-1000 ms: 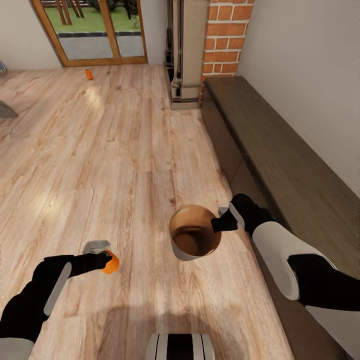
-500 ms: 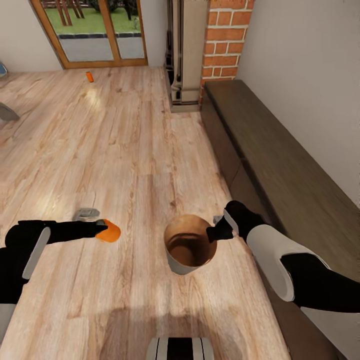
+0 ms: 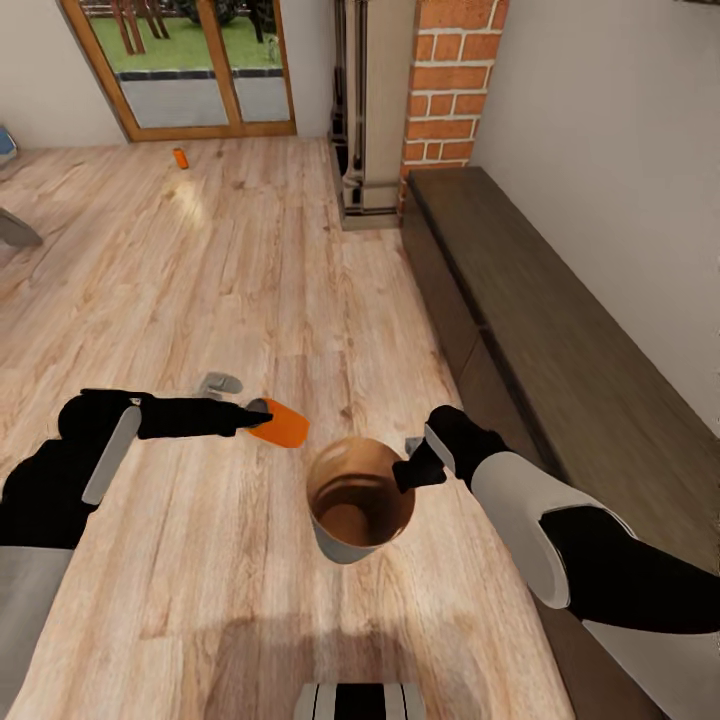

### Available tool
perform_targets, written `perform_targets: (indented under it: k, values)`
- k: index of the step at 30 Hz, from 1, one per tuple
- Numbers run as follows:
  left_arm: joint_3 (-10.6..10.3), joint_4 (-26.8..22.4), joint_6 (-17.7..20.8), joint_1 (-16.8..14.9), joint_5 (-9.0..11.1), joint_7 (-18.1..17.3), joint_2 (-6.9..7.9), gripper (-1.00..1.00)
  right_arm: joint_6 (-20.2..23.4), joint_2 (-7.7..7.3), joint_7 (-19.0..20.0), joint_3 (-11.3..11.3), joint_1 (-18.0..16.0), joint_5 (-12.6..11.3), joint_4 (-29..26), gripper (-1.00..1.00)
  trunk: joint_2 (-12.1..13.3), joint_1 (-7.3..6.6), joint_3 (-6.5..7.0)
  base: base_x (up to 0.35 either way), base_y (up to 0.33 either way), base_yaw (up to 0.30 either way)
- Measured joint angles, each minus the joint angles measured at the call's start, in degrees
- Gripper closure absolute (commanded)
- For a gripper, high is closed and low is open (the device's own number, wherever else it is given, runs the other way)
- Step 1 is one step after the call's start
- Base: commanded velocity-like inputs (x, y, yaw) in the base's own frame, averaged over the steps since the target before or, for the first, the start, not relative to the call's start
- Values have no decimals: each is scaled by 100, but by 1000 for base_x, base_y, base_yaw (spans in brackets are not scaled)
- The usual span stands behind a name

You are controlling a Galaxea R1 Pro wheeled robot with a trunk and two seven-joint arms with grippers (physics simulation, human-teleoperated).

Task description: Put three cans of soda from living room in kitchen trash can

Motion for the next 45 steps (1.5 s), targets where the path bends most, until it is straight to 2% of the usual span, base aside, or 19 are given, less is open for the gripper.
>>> perform_targets:
  k: [2, 7, 12, 15, 17, 20, 21, 22, 24, 25, 26, 28, 31, 34, 41, 45]
  values:
    - [-343, 20, 0, -65, 65, -12, -227, 100, -10, 30, -8, 32, 0, 107, -2, 100, 80, -44, 36, 0, 0, 0]
    - [-891, 85, 0, -106, 67, 17, -685, 100, 5, 52, 15, 9, -1, -58, -11, 100, 281, -154, 126, 0, 0, 0]
    - [-1093, 107, 0, -110, 29, 39, -761, 100, -9, 58, -5, 65, 0, 93, -27, 100, 481, -264, 216, 0, 0, 0]
    - [-1192, 123, 0, -112, 11, 74, -779, 100, -2, 80, 0, 57, -1, 16, -66, 100, 602, -330, 269, 0, 0, 0]
    - [-1254, 144, -4, -110, -49, 120, -784, 100, 4, 94, 5, 46, 0, -46, -82, 100, 603, -330, 270, 0, 0, 0]
    - [-1465, 206, -2, -110, -172, 330, -793, 100, -4, 104, -7, 74, -5, 37, -107, 100, 603, -330, 270, 0, 0, 0]
    - [-1549, 248, -2, -111, -206, 443, -833, 100, -7, 104, -10, 85, -6, 74, -125, 100, 603, -330, 270, 0, 0, 0]
    - [-1664, 361, -2, -110, -240, 647, -980, 100, -10, 103, -13, 89, -8, 100, -171, 100, 603, -329, 270, 0, 0, 0]
    - [-1766, 464, 0, -111, -239, 800, -1115, 100, -5, 104, -7, 87, -7, 57, -200, 100, 603, -330, 270, 0, 0, 0]
    - [-1865, 568, 0, -111, -249, 950, -1231, 100, -3, 104, -3, 79, -9, 26, -226, 100, 603, -330, 270, 0, 0, 0]
    - [-2044, 682, 0, -110, -252, 1180, -1373, 100, 0, 104, 0, 86, -9, -3, -251, 100, 603, -330, 270, 0, 0, 0]
    - [-2177, 746, 0, -111, -241, 1333, -1507, 100, 0, 104, -1, 103, -9, -7, -271, 100, 603, -330, 270, 0, 0, 0]
    - [-2248, 788, 0, -112, -249, 1416, -1626, 100, -7, 104, -10, 125, -9, 68, -323, 100, 603, -330, 270, 0, 0, 0]
    - [-2328, 958, -1, -112, -274, 1603, -1781, 100, -3, 104, -2, 160, -8, 14, -384, 100, 603, -330, 270, 0, 0, 0]
    - [-2401, 1290, -4, -112, -290, 2233, -1881, 100, -6, 104, -1, 192, -9, 37, -478, 100, 603, -330, 270, 0, 0, 0]
    - [-2416, 1338, 0, -110, -275, 2427, -1886, 100, -1, 104, 6, 191, -8, -24, -507, 100, 603, -330, 270, 0, 0, 0]
